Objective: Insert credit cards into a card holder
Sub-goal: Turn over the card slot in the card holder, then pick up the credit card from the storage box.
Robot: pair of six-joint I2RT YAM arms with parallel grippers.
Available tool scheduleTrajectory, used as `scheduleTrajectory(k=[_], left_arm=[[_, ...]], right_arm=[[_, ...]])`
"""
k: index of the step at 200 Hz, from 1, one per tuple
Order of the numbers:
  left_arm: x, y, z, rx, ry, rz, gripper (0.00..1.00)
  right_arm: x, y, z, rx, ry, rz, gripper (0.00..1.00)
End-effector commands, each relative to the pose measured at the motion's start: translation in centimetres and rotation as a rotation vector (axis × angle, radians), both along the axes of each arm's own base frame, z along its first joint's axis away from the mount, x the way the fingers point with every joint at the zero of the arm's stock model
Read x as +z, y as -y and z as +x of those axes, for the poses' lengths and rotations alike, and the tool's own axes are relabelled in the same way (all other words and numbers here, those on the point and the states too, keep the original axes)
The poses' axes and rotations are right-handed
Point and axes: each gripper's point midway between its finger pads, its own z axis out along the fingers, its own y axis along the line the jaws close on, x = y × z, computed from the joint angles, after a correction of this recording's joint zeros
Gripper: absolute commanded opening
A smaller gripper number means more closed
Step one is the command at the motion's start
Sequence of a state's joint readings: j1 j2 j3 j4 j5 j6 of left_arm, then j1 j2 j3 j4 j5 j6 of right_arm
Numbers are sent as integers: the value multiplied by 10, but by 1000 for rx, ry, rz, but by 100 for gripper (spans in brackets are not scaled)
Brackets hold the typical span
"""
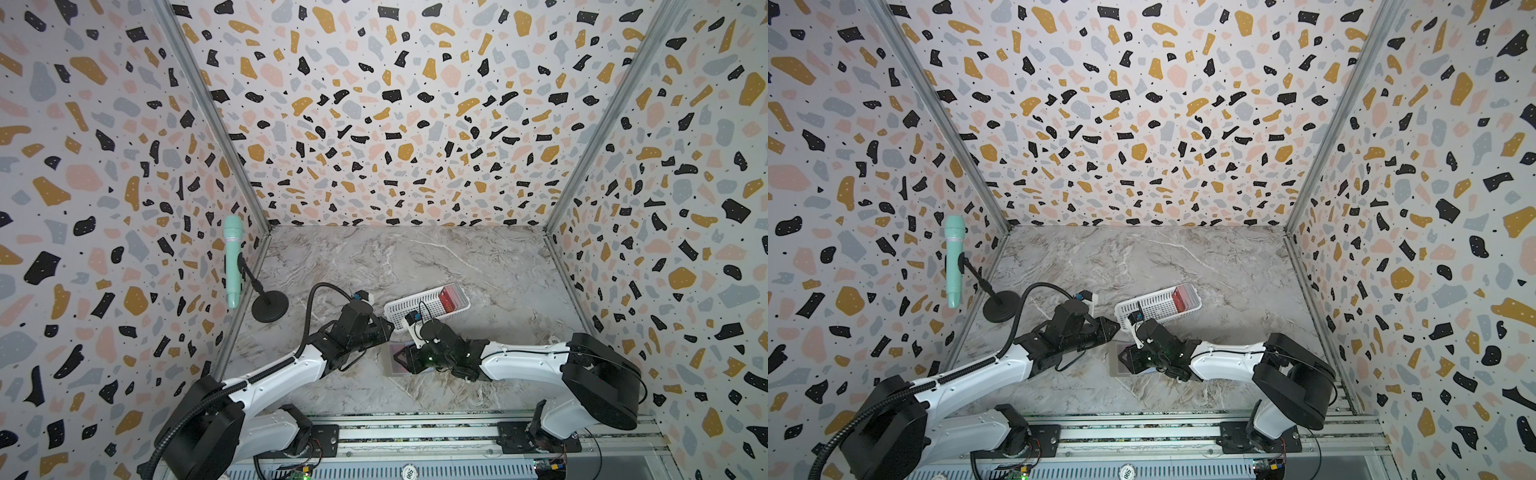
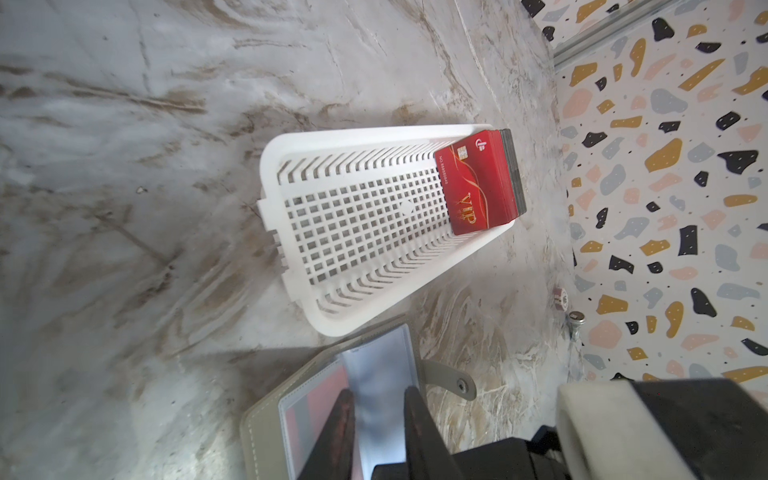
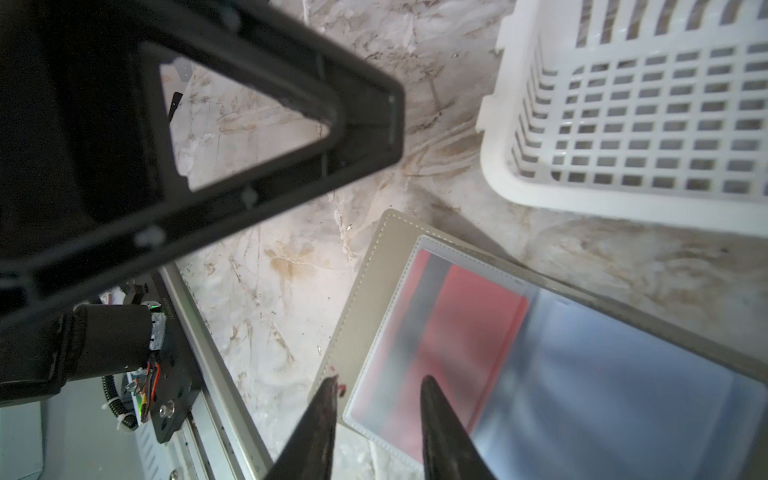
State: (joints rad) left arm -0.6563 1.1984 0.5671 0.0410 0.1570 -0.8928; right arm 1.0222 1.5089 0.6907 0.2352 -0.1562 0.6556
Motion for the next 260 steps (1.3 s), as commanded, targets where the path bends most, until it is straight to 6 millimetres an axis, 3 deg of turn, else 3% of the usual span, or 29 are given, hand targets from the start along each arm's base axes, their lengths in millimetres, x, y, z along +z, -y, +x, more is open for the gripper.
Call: scheduleTrajectory(k=[1, 49, 88, 115, 148, 190, 260], left_arm=[[12, 8, 10, -40, 66, -3, 24], [17, 27, 36, -62, 109, 19, 27], [21, 51, 64, -90, 140, 43, 30], [15, 75, 84, -131, 146, 66, 31], [3, 109, 100, -199, 157, 94, 31], [-28, 138, 109, -255, 119, 130, 32], [-66, 144, 108, -271, 67, 172, 28]], right_arm=[[16, 21, 16, -44, 68, -27, 35], [31, 84, 61, -163, 162, -124, 38], [45, 135, 104, -256, 198, -169, 51], [47, 158, 134, -273, 189, -188, 68], [41, 172, 166, -283, 211, -255, 85], [18, 183, 189, -262, 184, -332, 94], [-8, 174, 205, -235, 142, -349, 94]])
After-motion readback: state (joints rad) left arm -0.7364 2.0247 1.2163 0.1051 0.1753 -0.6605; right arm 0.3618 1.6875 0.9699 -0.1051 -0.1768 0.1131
